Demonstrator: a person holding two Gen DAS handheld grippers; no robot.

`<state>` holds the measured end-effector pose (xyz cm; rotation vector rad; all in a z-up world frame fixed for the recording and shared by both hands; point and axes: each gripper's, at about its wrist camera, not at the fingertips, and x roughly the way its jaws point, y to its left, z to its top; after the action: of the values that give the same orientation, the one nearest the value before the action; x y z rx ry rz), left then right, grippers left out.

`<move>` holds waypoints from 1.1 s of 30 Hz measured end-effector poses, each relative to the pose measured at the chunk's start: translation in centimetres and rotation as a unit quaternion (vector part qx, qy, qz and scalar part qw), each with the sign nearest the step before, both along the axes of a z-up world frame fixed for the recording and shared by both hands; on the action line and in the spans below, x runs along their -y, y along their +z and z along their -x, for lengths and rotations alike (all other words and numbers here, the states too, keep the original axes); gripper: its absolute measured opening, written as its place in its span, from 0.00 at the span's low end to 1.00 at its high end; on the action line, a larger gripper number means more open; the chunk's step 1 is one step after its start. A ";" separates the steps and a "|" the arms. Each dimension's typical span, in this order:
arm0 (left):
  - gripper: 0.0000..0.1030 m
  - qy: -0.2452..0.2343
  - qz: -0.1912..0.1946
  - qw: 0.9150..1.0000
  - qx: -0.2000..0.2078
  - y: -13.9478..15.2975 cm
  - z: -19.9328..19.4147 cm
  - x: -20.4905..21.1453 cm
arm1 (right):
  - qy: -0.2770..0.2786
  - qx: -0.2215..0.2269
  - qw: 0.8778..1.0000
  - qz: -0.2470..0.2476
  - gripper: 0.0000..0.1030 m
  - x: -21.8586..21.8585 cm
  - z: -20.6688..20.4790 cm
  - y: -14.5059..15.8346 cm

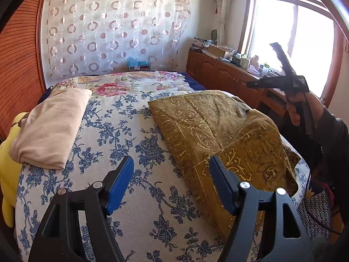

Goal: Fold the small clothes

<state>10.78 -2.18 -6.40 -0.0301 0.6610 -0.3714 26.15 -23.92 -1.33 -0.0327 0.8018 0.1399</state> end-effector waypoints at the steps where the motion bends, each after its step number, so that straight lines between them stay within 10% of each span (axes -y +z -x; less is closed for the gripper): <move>1: 0.71 0.000 0.000 1.000 -0.003 -0.2 0.0 0.1 | 0.011 0.001 1.000 0.001 0.23 -0.4 0.9 -0.1; 20: 0.71 -0.004 0.000 1.000 -0.012 -0.6 0.6 0.7 | 0.176 -0.020 0.984 0.004 0.30 -4.4 16.5 -4.4; 23: 0.71 -0.005 0.000 1.000 -0.012 -0.6 0.5 0.8 | 0.171 -0.028 0.984 0.028 0.29 -5.3 15.1 -5.7; 25: 0.71 -0.006 -0.001 1.000 -0.013 -0.6 0.5 0.8 | 0.160 -0.021 0.986 0.048 0.06 -5.2 14.7 -5.9; 33: 0.71 -0.008 0.004 1.000 -0.013 -0.5 0.6 1.0 | 0.111 0.038 0.993 -0.003 0.05 1.3 20.4 -1.9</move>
<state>10.22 -3.13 -6.95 -0.0367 0.6850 -0.3902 5.71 -25.22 -3.23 -0.1217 0.7212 0.3496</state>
